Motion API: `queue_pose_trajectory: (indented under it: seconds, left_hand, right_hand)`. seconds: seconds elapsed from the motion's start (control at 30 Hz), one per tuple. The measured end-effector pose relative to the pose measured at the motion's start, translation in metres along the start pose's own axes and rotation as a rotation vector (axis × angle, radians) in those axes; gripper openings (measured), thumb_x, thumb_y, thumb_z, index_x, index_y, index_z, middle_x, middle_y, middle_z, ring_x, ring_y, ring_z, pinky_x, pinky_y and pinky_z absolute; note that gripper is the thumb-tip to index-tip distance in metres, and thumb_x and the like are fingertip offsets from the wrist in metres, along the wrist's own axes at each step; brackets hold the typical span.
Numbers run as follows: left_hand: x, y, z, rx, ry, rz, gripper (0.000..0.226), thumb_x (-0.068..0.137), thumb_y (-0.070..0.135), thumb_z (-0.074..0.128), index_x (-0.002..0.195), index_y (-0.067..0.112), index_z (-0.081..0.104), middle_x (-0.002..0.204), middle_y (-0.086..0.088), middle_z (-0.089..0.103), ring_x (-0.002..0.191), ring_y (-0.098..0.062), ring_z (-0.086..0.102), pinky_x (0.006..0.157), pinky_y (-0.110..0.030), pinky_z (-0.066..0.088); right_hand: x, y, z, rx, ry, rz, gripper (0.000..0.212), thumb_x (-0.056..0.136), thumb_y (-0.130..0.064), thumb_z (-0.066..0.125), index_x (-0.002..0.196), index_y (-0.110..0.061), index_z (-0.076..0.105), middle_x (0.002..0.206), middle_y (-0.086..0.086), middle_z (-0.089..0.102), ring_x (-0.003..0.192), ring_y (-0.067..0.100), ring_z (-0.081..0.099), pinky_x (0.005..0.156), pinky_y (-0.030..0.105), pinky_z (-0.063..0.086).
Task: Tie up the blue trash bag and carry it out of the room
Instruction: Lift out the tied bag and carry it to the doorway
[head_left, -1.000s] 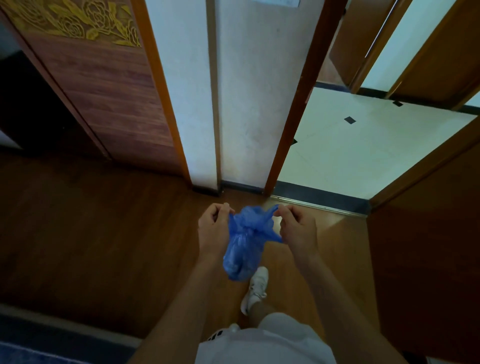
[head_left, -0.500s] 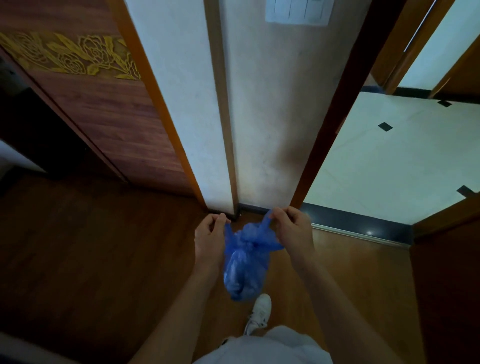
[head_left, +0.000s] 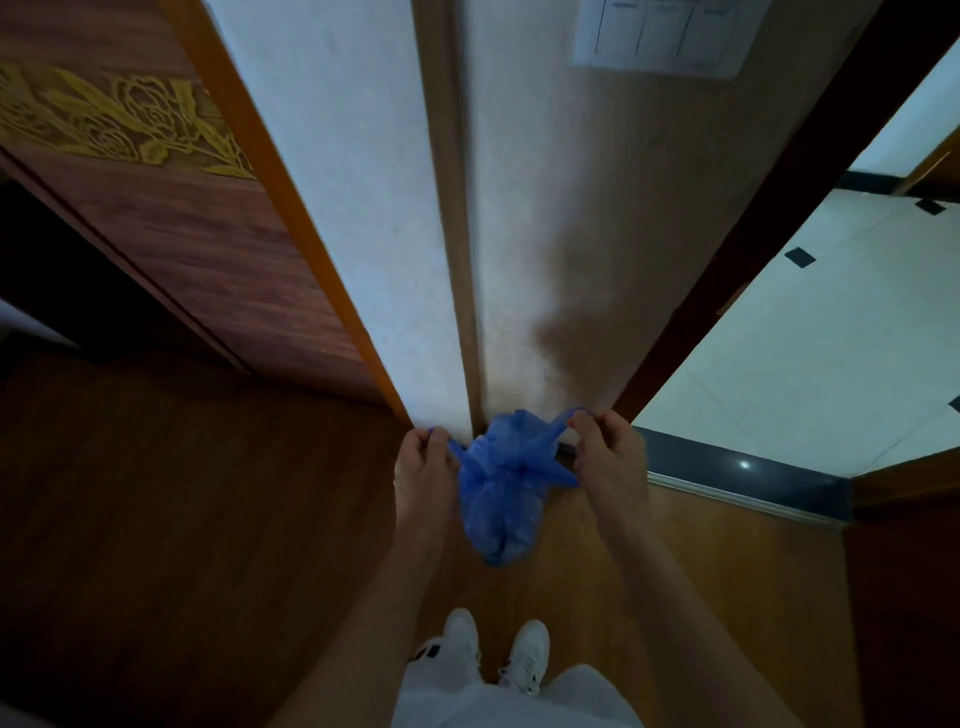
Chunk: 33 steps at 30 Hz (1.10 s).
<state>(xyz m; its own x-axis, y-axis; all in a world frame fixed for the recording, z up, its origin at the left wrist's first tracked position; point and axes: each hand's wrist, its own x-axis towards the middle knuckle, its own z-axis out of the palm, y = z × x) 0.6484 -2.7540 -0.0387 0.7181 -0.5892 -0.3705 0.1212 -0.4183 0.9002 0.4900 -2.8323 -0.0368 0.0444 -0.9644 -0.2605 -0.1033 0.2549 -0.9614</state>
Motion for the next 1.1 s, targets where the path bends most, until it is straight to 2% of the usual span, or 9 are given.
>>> queue_pose_trajectory:
  seconds: [0.07, 0.23, 0.4, 0.5, 0.6, 0.7, 0.77, 0.9, 1.1]
  left_hand:
    - [0.008, 0.0, -0.002, 0.026, -0.011, 0.002, 0.021, 0.1, 0.026, 0.049, 0.082, 0.019, 0.058, 0.075, -0.002, 0.059, 0.071, -0.017, 0.057, 0.063, -0.031, 0.044]
    - [0.024, -0.004, -0.008, 0.101, -0.075, 0.046, 0.023, 0.099, 0.026, 0.051, 0.078, 0.022, 0.059, 0.075, -0.001, 0.062, 0.069, -0.013, 0.057, 0.061, -0.027, 0.042]
    - [0.037, -0.015, -0.012, 0.144, -0.158, 0.073, 0.022, 0.097, 0.026, 0.055, 0.077, 0.02, 0.063, 0.073, -0.003, 0.067, 0.062, -0.002, 0.058, 0.064, -0.03, 0.048]
    - [0.049, -0.024, -0.007, 0.136, -0.183, 0.062, 0.021, 0.094, 0.026, 0.058, 0.075, 0.022, 0.063, 0.073, -0.003, 0.067, 0.068, -0.012, 0.06, 0.068, -0.038, 0.05]
    - [0.066, -0.042, 0.005, 0.158, -0.2, 0.046, 0.017, 0.093, 0.027, 0.059, 0.077, 0.022, 0.063, 0.074, -0.001, 0.067, 0.072, -0.019, 0.063, 0.07, -0.044, 0.054]
    - [0.082, -0.066, 0.024, 0.156, -0.181, 0.039, 0.015, 0.092, 0.028, 0.059, 0.079, 0.024, 0.064, 0.075, -0.002, 0.068, 0.075, -0.025, 0.066, 0.071, -0.053, 0.057]
    - [0.095, -0.088, 0.04, 0.14, -0.137, 0.035, 0.017, 0.093, 0.029, 0.057, 0.079, 0.024, 0.065, 0.074, -0.003, 0.067, 0.073, -0.024, 0.065, 0.07, -0.054, 0.056]
    - [0.131, -0.142, 0.077, 0.15, -0.098, 0.054, 0.015, 0.092, 0.029, 0.059, 0.081, 0.023, 0.067, 0.072, -0.002, 0.068, 0.072, -0.023, 0.065, 0.069, -0.048, 0.055]
    - [0.187, -0.246, 0.141, 0.165, -0.1, 0.112, 0.014, 0.091, 0.02, 0.065, 0.079, 0.023, 0.071, 0.069, -0.002, 0.069, 0.067, -0.016, 0.066, 0.061, -0.032, 0.053]
  right_hand:
    - [0.002, 0.003, 0.005, -0.087, -0.006, -0.022, 0.017, 0.097, -0.024, 0.058, 0.086, -0.018, 0.07, 0.077, 0.008, 0.069, 0.077, 0.035, 0.067, 0.073, 0.049, 0.057]
    - [0.003, 0.011, 0.014, -0.264, -0.031, -0.061, 0.017, 0.101, -0.022, 0.054, 0.094, -0.011, 0.065, 0.082, 0.01, 0.066, 0.074, 0.019, 0.062, 0.059, 0.013, 0.046]
    - [0.003, 0.026, 0.025, -0.276, 0.021, -0.037, 0.017, 0.102, -0.024, 0.05, 0.096, -0.012, 0.062, 0.08, 0.005, 0.062, 0.067, 0.006, 0.057, 0.057, 0.014, 0.044]
    - [0.005, 0.038, 0.031, -0.276, 0.041, -0.061, 0.016, 0.102, -0.02, 0.051, 0.098, -0.007, 0.06, 0.074, 0.002, 0.057, 0.058, -0.001, 0.053, 0.055, 0.015, 0.041]
    - [0.016, 0.057, 0.034, -0.268, 0.093, -0.06, 0.015, 0.102, -0.022, 0.051, 0.099, -0.009, 0.06, 0.075, 0.001, 0.059, 0.063, -0.002, 0.058, 0.058, 0.012, 0.045]
    - [0.045, 0.092, 0.036, -0.353, 0.125, -0.094, 0.019, 0.102, -0.033, 0.05, 0.102, -0.017, 0.059, 0.084, 0.006, 0.065, 0.075, 0.015, 0.063, 0.069, 0.036, 0.053]
    - [0.066, 0.121, 0.038, -0.398, 0.144, -0.099, 0.021, 0.102, -0.034, 0.05, 0.103, -0.016, 0.059, 0.088, 0.007, 0.066, 0.077, 0.021, 0.063, 0.07, 0.042, 0.054]
    - [0.109, 0.185, 0.046, -0.378, 0.148, -0.073, 0.03, 0.099, -0.037, 0.05, 0.104, -0.01, 0.06, 0.089, 0.009, 0.066, 0.078, 0.019, 0.063, 0.069, 0.033, 0.051]
    - [0.176, 0.298, 0.047, -0.258, 0.135, 0.043, 0.014, 0.099, -0.02, 0.056, 0.1, -0.008, 0.063, 0.081, 0.002, 0.063, 0.073, 0.009, 0.058, 0.059, 0.01, 0.042]
